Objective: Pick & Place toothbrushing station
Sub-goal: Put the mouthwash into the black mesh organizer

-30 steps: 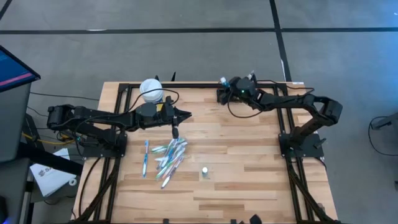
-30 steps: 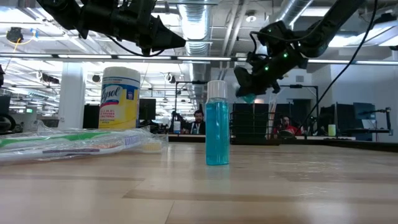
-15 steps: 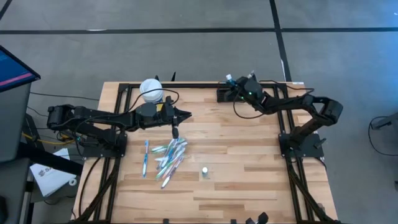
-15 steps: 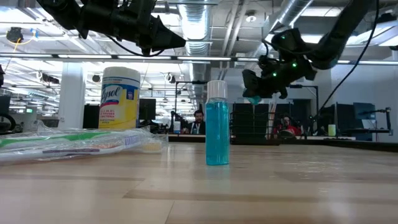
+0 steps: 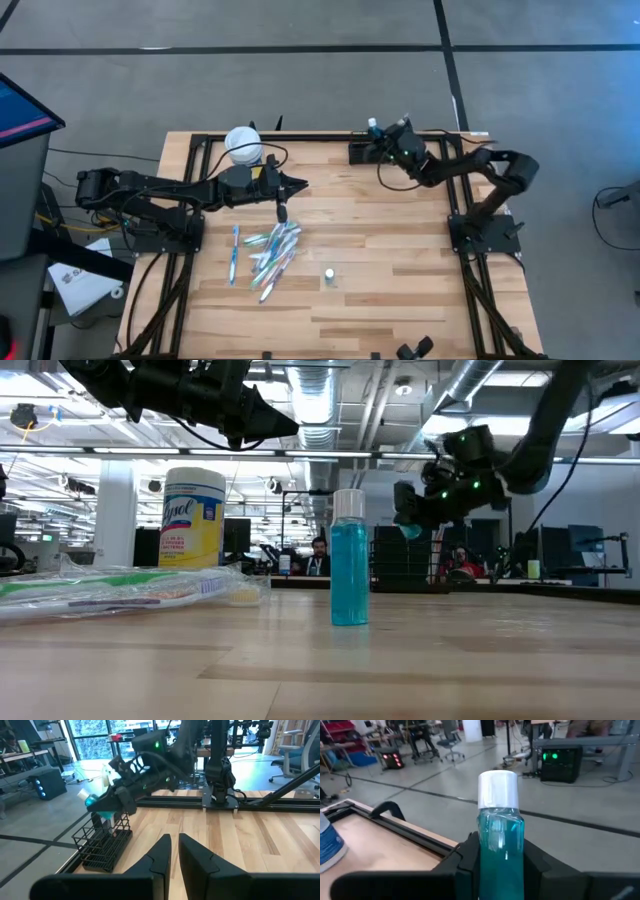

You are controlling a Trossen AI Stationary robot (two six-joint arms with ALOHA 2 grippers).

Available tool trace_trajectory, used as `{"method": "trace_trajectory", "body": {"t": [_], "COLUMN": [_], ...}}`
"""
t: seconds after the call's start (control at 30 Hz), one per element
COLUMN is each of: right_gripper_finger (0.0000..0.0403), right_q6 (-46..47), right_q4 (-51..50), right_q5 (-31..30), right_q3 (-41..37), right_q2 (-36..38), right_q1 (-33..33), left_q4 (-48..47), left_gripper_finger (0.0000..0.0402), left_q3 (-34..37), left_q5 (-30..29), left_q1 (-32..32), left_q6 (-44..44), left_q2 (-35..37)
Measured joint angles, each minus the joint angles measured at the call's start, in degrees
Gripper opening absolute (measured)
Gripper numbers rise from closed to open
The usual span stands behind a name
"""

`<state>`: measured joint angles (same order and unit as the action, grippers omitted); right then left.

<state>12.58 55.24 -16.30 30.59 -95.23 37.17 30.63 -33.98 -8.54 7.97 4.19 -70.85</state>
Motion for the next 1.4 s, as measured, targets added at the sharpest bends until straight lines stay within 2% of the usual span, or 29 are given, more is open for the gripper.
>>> {"method": "trace_trajectory", "body": {"t": [0.17,0.33,1.4], "right_gripper_finger": [0.0074,0.0074,0.0092], "right_q6": [0.82,1.29,1.84], "right_q4": [9.89,16.82,15.52], "right_q5": [-0.1,-0.37,1.21], "right_q3": [0.43,0.63,0.52], "right_q2": [-7.83,-11.72,-11.51], "right_q1": [0.61,1.01,0.88], "left_q4": [0.04,0.07,0.24], "left_gripper_finger": [0.0031,0.0031,0.0031], "left_q3": [0.0,0.0,0.0], "left_q5": [0.0,0.0,0.0], "left_q1": [0.0,0.0,0.0], "left_q6": [0.0,0.0,0.0], "left_q2": [0.0,0.0,0.0]}}
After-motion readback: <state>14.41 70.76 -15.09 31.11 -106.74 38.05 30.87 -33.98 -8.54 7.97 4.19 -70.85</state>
